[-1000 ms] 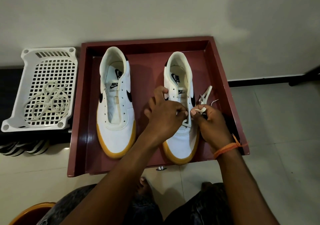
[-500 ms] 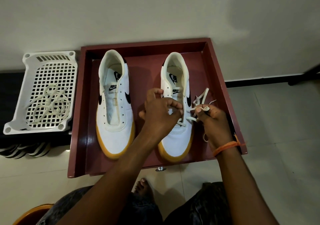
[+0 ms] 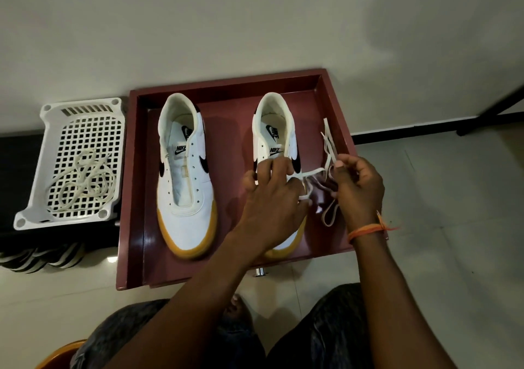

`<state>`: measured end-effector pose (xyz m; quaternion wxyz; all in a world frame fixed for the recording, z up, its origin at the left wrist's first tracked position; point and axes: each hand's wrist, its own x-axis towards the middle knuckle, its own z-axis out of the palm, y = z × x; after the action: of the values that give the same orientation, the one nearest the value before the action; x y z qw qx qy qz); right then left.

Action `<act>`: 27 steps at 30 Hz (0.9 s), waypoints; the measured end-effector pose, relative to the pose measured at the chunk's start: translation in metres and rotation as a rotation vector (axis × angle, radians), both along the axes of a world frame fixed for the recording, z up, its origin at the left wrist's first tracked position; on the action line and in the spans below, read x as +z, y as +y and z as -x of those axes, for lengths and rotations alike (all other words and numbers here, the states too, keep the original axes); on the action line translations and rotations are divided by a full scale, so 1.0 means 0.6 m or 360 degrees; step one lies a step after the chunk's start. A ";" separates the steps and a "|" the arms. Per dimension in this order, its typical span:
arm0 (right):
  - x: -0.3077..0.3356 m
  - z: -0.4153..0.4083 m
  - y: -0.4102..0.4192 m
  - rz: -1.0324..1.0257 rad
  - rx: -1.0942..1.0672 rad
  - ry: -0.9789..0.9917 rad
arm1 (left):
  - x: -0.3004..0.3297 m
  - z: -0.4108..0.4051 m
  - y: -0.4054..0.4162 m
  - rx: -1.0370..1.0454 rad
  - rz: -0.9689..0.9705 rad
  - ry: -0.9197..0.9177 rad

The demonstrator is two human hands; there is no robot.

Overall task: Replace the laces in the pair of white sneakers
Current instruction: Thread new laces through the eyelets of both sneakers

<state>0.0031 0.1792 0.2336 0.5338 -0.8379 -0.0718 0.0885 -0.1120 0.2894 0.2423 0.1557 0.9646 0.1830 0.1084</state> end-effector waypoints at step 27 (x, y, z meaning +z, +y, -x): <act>0.415 0.144 -0.072 -0.0681 0.0411 0.0781 | 0.360 0.123 -0.088 -0.0120 0.1069 -0.0491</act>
<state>-0.0834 0.1359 0.4826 0.6830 -0.6448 -0.0637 0.3371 -0.1860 0.2366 0.4582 0.4932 0.8381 0.1473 0.1806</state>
